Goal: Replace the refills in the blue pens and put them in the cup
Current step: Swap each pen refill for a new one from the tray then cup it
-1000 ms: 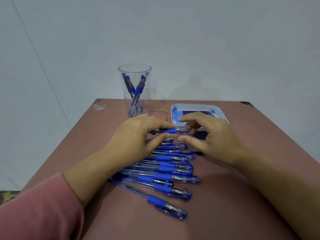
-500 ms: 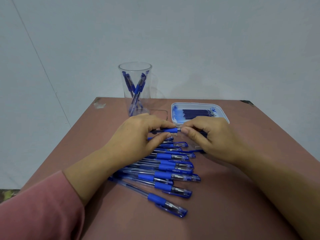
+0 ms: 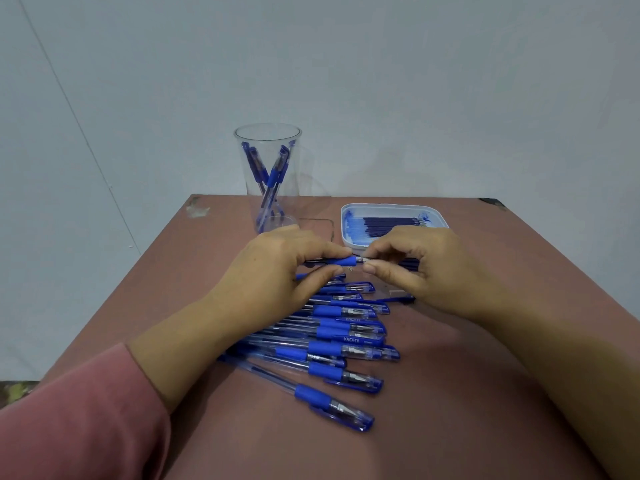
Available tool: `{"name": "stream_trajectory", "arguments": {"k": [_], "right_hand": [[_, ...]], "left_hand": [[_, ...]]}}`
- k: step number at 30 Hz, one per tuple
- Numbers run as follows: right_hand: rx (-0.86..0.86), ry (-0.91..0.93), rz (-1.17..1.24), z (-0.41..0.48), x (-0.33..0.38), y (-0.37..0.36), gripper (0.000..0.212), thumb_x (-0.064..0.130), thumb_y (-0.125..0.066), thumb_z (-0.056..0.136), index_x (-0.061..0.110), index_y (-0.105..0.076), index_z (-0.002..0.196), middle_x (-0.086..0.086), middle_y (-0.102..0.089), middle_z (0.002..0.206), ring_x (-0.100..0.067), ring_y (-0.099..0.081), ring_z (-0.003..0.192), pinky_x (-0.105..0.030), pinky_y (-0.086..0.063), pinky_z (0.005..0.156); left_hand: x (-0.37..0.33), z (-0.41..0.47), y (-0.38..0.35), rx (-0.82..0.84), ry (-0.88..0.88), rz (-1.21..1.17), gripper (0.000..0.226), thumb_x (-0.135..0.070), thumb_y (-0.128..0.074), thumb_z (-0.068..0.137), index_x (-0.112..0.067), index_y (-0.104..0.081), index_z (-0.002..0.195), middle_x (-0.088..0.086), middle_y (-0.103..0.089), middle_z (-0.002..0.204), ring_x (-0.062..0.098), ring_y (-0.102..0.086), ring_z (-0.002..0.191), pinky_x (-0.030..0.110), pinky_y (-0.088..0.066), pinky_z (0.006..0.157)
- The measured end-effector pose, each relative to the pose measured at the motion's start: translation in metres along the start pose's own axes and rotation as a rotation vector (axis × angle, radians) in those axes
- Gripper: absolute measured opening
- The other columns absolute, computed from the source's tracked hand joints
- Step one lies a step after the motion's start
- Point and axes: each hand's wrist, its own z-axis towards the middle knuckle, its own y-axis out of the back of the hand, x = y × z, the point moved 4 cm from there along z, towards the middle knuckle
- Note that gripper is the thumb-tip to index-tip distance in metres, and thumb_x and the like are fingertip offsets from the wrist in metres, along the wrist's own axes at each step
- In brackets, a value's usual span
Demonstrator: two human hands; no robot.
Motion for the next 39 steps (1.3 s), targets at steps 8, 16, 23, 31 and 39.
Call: {"name": "stream_trajectory", "arguments": {"k": [8,16,23,31,39], "right_hand": [[0.420,-0.199,-0.285,-0.020,-0.026,0.009,0.026,0.050,-0.066,0.082,0.042,-0.067,0.106,0.020,-0.045,0.090,0.006,-0.046,0.087,-0.021,-0.039,0.077],[0.169,-0.177,-0.181,-0.013,-0.017,0.017,0.011,0.038,-0.066,0.084,0.041,-0.055,0.084,0.022,-0.059,0.077,-0.003,-0.056,0.072,-0.018,-0.041,0.060],[0.009,-0.053,-0.045,-0.007,-0.002,0.004,0.012,0.031,-0.071,0.084,0.028,-0.067,0.095,0.023,-0.062,0.082,-0.003,-0.060,0.081,-0.015,-0.046,0.067],[-0.101,-0.068,0.047,-0.006,0.009,-0.006,0.011,0.026,-0.071,0.084,0.025,-0.070,0.096,0.019,-0.067,0.086,-0.003,-0.063,0.084,-0.021,-0.050,0.072],[-0.117,-0.065,0.056,-0.003,0.011,-0.008,0.010,0.028,-0.070,0.085,0.030,-0.067,0.094,0.019,-0.066,0.085,-0.002,-0.063,0.083,-0.017,-0.049,0.072]], "left_hand": [[0.005,0.001,0.004,-0.015,0.014,0.029,0.033,-0.047,-0.055,0.088,-0.033,-0.069,0.114,-0.029,-0.056,0.089,-0.002,-0.055,0.083,0.017,-0.049,0.074],[0.004,0.001,0.003,0.021,0.013,0.025,0.028,-0.040,-0.063,0.089,-0.032,-0.069,0.115,-0.029,-0.057,0.091,-0.001,-0.059,0.082,0.029,-0.056,0.074],[-0.001,0.000,0.000,0.040,0.005,0.019,0.032,-0.044,-0.056,0.089,-0.033,-0.069,0.116,-0.022,-0.064,0.091,0.002,-0.059,0.079,0.032,-0.055,0.070],[-0.003,-0.001,-0.002,-0.004,0.000,-0.015,0.030,-0.041,-0.058,0.089,-0.029,-0.071,0.112,-0.016,-0.069,0.089,0.003,-0.059,0.078,0.029,-0.054,0.070],[-0.010,0.002,0.000,-0.001,0.002,0.012,0.025,-0.034,-0.063,0.090,-0.026,-0.071,0.113,-0.020,-0.061,0.083,0.003,-0.055,0.075,0.022,-0.049,0.068]]}}
